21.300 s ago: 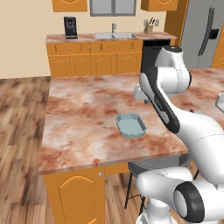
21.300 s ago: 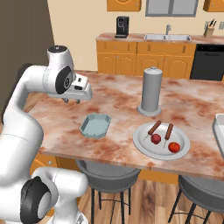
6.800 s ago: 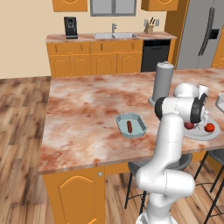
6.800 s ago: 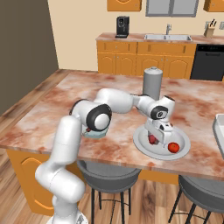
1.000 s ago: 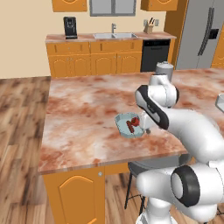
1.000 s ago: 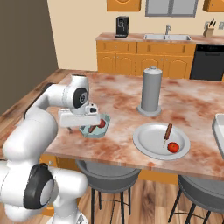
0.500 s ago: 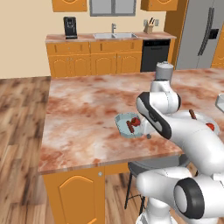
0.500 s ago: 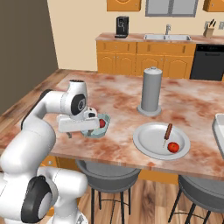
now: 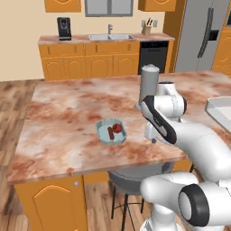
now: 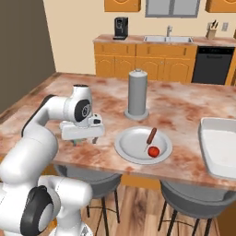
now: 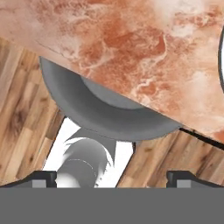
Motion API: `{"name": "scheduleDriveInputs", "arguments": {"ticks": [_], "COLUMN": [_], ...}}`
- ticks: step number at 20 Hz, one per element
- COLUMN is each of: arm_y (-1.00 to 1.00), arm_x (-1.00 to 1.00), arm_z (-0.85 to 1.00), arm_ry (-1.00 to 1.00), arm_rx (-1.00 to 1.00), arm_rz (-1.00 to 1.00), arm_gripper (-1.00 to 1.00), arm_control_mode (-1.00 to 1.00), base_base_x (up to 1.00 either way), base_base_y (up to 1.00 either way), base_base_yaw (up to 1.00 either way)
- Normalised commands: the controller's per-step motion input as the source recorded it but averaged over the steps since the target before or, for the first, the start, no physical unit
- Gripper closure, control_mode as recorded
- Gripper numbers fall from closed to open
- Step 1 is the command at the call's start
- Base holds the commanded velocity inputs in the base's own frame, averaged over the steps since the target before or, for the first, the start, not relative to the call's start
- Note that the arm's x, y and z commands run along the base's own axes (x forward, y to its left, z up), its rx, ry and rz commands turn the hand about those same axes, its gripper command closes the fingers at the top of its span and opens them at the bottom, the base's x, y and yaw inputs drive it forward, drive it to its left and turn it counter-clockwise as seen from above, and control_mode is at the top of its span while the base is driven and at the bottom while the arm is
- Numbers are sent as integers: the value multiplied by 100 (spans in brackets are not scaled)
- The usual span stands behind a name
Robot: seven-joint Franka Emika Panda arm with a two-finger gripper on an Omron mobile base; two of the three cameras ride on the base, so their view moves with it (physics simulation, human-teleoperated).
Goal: Place one cooked food and one vegetable from the large plate to each tupperware container.
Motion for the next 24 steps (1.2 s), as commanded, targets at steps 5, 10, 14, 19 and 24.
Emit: {"name": "scheduleDriveInputs", "arguments": {"ticks": [5,10,14,19,24], "arm_y": [0,0,0,0,0], "arm_x": [0,0,0,0,0], "arm_z": [0,0,0,0,0], "arm_ry": [0,0,0,0,0], "arm_rx": [0,0,0,0,0], "arm_rz": [0,0,0,0,0], "arm_gripper": [-100,-100,-100,-100,-100], "arm_control_mode": [100,100,100,100,100], "base_base_x": [0,13,17,29,26], "base_base_y": [-91,-50,-61,-50,-41], "base_base_yaw": [0,0,0,3,4]}}
